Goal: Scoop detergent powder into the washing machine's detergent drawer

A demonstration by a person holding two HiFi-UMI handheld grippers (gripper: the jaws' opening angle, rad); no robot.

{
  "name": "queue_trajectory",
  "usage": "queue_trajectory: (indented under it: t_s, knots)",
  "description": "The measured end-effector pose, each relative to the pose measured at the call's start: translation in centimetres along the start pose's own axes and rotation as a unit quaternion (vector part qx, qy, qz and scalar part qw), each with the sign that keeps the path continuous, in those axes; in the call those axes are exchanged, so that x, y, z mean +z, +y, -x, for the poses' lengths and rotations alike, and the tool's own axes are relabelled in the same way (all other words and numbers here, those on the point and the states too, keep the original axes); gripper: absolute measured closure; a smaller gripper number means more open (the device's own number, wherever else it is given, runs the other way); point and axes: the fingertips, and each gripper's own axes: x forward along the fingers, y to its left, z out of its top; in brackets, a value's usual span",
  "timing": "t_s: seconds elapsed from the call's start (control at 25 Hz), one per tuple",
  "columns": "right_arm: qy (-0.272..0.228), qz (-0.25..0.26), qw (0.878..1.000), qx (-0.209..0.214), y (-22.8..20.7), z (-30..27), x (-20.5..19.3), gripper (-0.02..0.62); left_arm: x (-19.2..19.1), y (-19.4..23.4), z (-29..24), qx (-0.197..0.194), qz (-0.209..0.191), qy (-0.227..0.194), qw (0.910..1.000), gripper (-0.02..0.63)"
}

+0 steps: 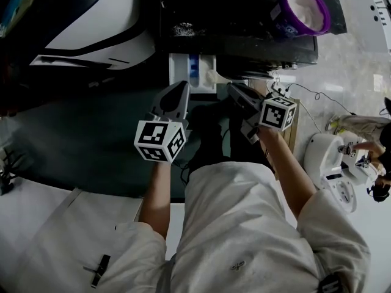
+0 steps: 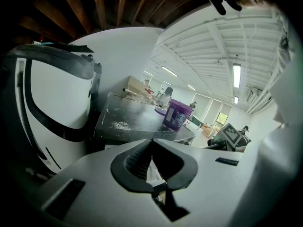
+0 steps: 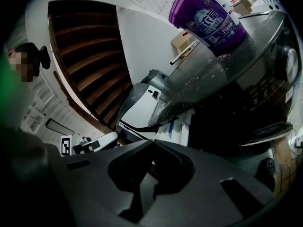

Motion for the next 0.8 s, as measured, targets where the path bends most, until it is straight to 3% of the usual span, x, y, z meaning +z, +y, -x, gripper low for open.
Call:
queue_trajectory:
  t_s: [0.44,0.8]
  knots:
    - [0.039,0.076,0.996,-0.034,-1.5,-1.2,-1.2,0.591,-0.7,0.0,0.1,0.004,0.004,0.004,1.0,0.586]
    - [0.076,0.177,0.979,-0.071,-1.7,-1.8,-2.1,0.591,-0.9,0.0,0.3,0.005,0.007,0.003,1.0,0.586]
